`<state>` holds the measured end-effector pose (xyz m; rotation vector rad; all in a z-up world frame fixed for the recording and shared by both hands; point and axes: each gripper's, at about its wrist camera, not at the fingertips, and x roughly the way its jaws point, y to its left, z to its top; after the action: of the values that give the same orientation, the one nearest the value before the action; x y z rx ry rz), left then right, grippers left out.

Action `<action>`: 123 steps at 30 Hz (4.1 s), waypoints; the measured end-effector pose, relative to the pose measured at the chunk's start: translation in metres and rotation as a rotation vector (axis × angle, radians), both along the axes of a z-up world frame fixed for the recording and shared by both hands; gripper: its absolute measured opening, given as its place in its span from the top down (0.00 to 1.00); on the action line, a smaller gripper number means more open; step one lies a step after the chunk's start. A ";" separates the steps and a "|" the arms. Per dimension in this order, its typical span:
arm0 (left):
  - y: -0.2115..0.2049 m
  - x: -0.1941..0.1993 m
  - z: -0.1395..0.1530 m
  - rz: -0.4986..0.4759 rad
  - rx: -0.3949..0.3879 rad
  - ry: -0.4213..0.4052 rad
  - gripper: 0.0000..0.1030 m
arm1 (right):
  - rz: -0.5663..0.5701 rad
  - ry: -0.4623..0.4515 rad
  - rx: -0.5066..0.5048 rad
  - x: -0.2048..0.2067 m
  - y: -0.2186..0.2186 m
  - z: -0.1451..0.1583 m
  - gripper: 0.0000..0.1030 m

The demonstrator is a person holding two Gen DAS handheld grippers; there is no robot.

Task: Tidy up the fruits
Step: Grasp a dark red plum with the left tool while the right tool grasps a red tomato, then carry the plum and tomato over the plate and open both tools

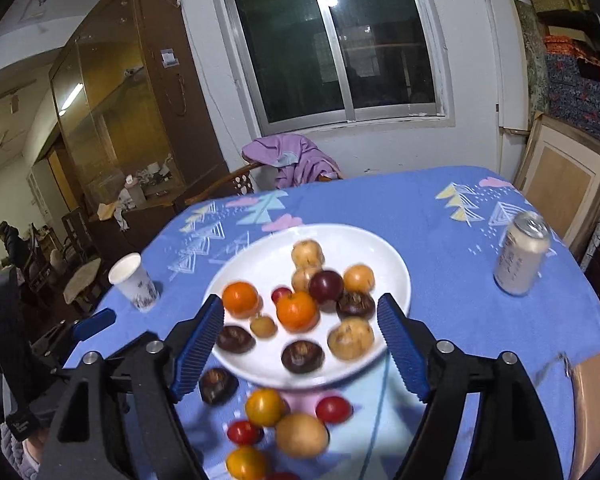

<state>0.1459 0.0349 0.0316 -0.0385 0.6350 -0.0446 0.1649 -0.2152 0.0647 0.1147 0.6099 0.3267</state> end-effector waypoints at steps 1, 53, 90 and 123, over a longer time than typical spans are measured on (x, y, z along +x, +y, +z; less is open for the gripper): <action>0.000 -0.010 -0.007 -0.004 0.006 0.015 0.11 | 0.004 0.006 -0.016 -0.009 -0.001 -0.007 0.22; 0.010 -0.026 -0.062 -0.036 0.008 0.186 0.64 | 0.191 0.066 -0.321 -0.100 0.038 -0.089 0.39; 0.009 -0.030 -0.054 -0.072 -0.047 0.158 0.63 | 0.079 0.084 -0.152 -0.077 -0.006 -0.067 0.70; -0.020 0.174 0.002 -0.052 -0.135 0.098 0.63 | 0.083 0.171 -0.054 0.098 0.023 -0.038 0.70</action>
<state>0.3195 0.0150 0.0335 -0.1550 0.7303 -0.1360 0.2628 -0.1927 0.0268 0.0654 0.7938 0.3829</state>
